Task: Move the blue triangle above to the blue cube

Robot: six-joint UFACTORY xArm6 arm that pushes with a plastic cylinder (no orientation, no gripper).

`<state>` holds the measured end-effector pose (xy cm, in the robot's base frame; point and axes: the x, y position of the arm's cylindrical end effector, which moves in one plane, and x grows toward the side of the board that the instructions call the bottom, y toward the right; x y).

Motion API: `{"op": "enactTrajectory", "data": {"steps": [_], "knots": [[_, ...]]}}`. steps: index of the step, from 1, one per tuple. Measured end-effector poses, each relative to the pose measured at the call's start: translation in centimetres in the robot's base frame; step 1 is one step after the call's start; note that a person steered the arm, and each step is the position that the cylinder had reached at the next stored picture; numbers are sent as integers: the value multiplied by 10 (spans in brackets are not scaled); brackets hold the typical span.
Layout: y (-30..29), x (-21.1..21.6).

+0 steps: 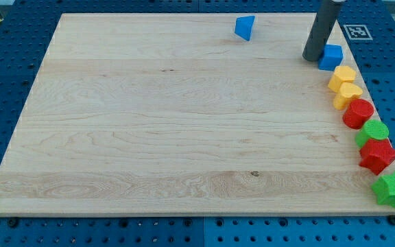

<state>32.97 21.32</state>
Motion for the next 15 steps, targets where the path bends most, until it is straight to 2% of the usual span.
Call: {"op": "enactTrajectory", "data": {"steps": [2,3,4,5,6,7,10,15], "knots": [[0,0],[-33,0],[-93,-4],[-157,-39],[-184,-85],[-176,-91],[-94,-90],[-91,-78]]}}
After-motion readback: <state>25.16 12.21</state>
